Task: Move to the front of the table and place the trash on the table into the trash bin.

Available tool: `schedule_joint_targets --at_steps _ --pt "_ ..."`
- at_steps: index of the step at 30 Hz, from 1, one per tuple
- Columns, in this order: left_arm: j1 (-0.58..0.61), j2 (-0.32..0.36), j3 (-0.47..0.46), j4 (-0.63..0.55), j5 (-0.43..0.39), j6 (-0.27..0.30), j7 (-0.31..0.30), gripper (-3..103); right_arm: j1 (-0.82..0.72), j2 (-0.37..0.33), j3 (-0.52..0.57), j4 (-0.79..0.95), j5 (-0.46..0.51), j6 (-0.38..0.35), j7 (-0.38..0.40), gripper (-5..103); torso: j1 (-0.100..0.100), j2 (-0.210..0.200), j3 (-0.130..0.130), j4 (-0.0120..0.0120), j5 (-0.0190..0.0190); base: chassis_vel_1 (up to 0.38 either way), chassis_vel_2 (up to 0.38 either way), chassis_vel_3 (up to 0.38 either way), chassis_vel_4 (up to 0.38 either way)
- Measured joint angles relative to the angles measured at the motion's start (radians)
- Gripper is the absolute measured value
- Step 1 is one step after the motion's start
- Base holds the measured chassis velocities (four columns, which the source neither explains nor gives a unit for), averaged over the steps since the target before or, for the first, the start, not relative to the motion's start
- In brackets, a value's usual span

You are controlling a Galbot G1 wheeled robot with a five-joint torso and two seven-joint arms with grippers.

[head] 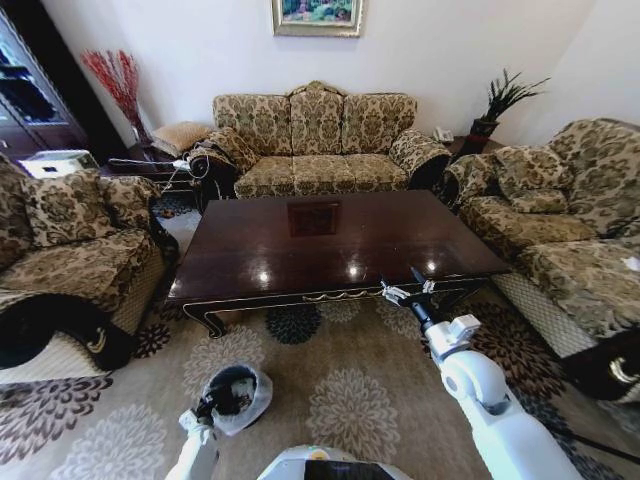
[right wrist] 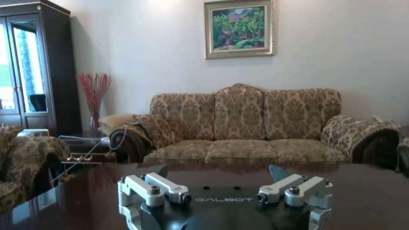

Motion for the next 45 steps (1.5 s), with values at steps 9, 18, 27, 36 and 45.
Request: schedule_joint_targets --at_steps 9,18,27,36,45 --pt "0.087 0.016 -0.015 -0.151 0.01 0.032 0.001 63 0.025 0.009 -0.029 0.009 -0.006 -0.008 0.009 100 0.0 0.0 0.0 -0.0001 -0.0003 0.0 0.0 0.0 0.0" --pt "0.179 0.022 -0.071 -0.394 0.107 -0.05 0.032 90 0.044 0.013 -0.065 0.041 -0.019 -0.033 0.033 100 0.0 0.0 0.0 0.0002 -0.0002 0.0 0.0 0.0 0.0" --pt "0.476 -0.111 -0.143 -1.265 0.113 0.241 -0.023 100 -0.101 0.039 -0.078 0.123 -0.226 -0.083 0.042 100 0.0 0.0 0.0 -0.0001 0.0003 0.0 0.0 0.0 0.0" --pt "0.646 -0.107 -0.085 -1.628 0.124 0.272 -0.028 100 -0.241 0.115 -0.034 0.302 -0.331 -0.151 0.107 100 0.0 0.0 0.0 -0.0002 0.0001 0.0 0.0 0.0 0.0" --pt "0.602 -0.092 -0.062 -1.572 0.189 0.237 0.02 100 -0.345 0.184 0.058 0.291 -0.381 -0.003 0.028 100 0.0 0.0 0.0 0.0 -0.0001 0.0 0.0 0.0 0.0"
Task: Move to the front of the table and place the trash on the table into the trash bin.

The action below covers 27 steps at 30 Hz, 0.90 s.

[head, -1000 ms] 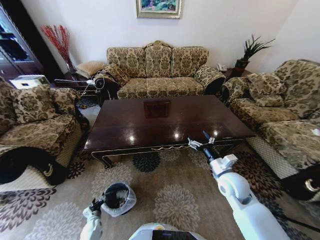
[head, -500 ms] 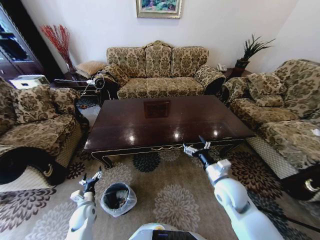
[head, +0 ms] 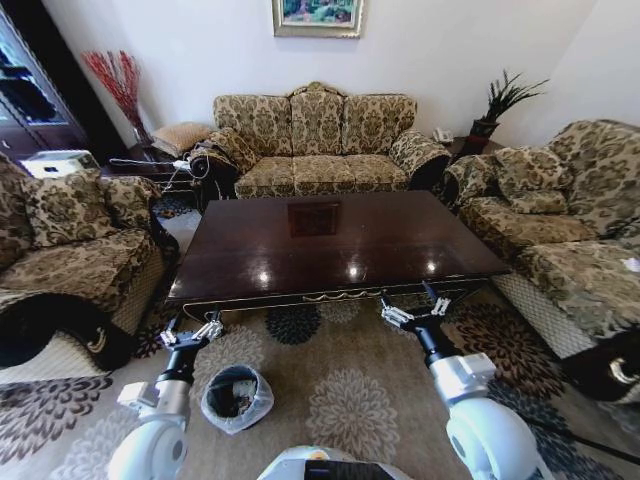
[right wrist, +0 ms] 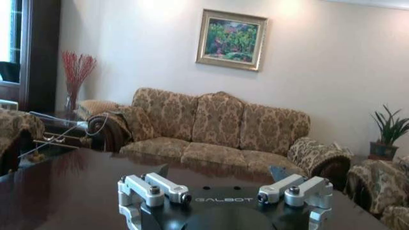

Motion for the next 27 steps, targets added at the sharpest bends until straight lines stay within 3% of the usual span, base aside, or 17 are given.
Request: schedule_joint_targets --at_steps 7,16,27 --pt "-0.025 -0.001 0.0 0.026 0.045 -0.016 0.0 100 -0.079 0.067 0.04 0.012 -0.018 0.046 -0.041 100 0.0 0.0 0.0 0.0 -0.0001 0.0 0.0 0.0 0.0" --pt "-0.05 -0.004 0.01 0.029 0.046 0.03 0.013 100 -0.113 0.147 0.096 0.032 0.013 0.069 -0.027 100 0.0 0.0 0.0 0.0 -0.0001 0.0 0.0 0.0 0.0" --pt "-0.052 -0.005 0.011 0.03 0.048 0.034 0.017 100 -0.109 0.15 0.095 0.03 0.007 0.067 -0.017 100 0.0 0.0 0.0 0.0001 -0.0001 0.0 0.0 0.0 0.0"
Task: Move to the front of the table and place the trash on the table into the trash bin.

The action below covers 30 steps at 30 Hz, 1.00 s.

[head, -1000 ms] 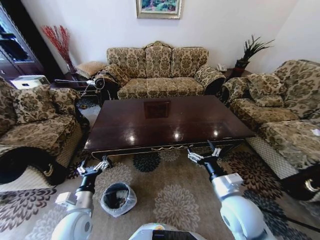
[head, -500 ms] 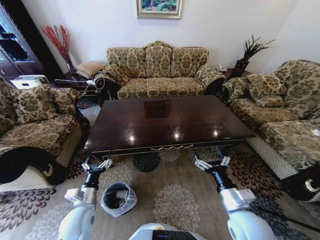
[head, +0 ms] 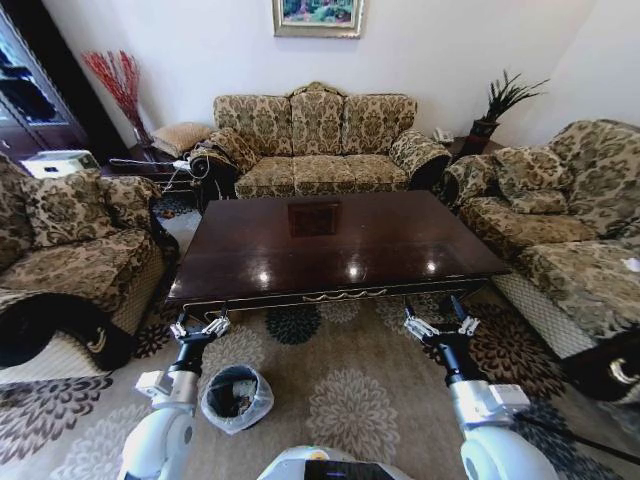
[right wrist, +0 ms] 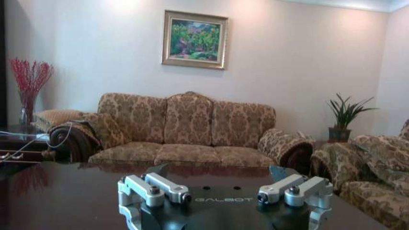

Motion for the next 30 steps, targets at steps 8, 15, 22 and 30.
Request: schedule_joint_targets --at_steps 8,15,22,30 --pt "0.0 0.0 0.0 0.001 0.0 0.0 0.0 100 0.001 -0.001 -0.001 -0.001 0.0 -0.001 0.0 100 0.0 0.0 0.0 0.0 0.0 0.0 0.0 0.0 0.0" --pt "0.0 0.0 0.0 0.001 0.0 0.0 0.0 100 0.001 -0.002 -0.001 -0.002 0.0 -0.001 0.001 100 0.0 0.0 0.0 0.0 0.0 -0.017 -0.015 0.029 0.027" --pt "0.0 0.0 0.0 0.001 -0.001 0.0 0.0 100 0.002 -0.002 -0.002 -0.002 0.0 -0.002 0.001 100 0.0 0.0 0.0 -0.0001 -0.0001 -0.118 -0.116 0.184 0.15" --pt "0.0 0.0 0.0 0.001 -0.001 -0.001 0.0 100 0.002 -0.003 -0.002 -0.003 0.0 -0.002 0.001 100 0.0 0.0 0.0 0.0001 0.0001 -0.21 -0.225 0.316 0.323"
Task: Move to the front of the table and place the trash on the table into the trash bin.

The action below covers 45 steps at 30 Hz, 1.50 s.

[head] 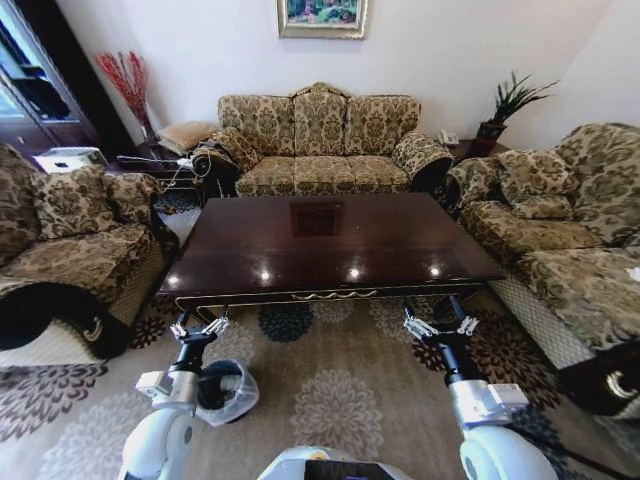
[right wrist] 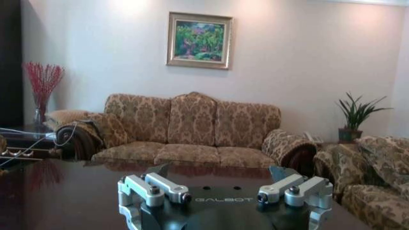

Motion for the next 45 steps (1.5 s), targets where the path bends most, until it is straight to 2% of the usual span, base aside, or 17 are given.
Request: schedule_joint_targets --at_steps 13,18,20,22,29,45 --pt "0.0 0.0 0.0 0.0 0.0 0.0 0.0 100 0.0 -0.001 0.001 0.0 0.0 0.0 0.0 100 0.0 0.0 0.0 -0.0002 0.0006 -0.268 -0.287 0.296 0.284" --pt "0.0 0.0 0.0 0.0 0.0 0.0 0.0 100 0.0 -0.001 0.0 0.0 0.0 0.0 0.0 100 0.0 0.0 0.0 -0.0004 0.0007 -0.036 -0.052 0.026 0.042" --pt "0.0 0.0 0.0 0.0 0.0 0.0 0.0 100 0.0 0.0 0.0 0.0 0.0 0.0 0.0 100 0.0 0.0 0.0 -0.0004 -0.0018 0.044 0.024 -0.008 -0.008" --pt "0.0 0.001 -0.001 0.0 0.0 0.0 0.0 100 0.0 0.0 -0.001 0.0 0.0 0.0 0.0 100 0.0 0.0 0.0 0.0003 -0.0006 0.105 0.119 -0.012 -0.017" --pt "0.0 0.0 0.0 0.0 0.0 0.0 -0.001 100 0.0 0.0 0.0 0.0 0.0 0.0 0.0 100 0.0 0.0 0.0 -0.0001 0.0002 0.047 0.056 0.026 0.005" --pt "0.0 0.0 0.0 0.0 0.0 0.0 0.0 100 0.0 0.0 0.0 0.0 0.0 0.0 0.0 100 0.0 0.0 0.0 -0.0002 0.0 0.0 0.0 0.0 0.0"
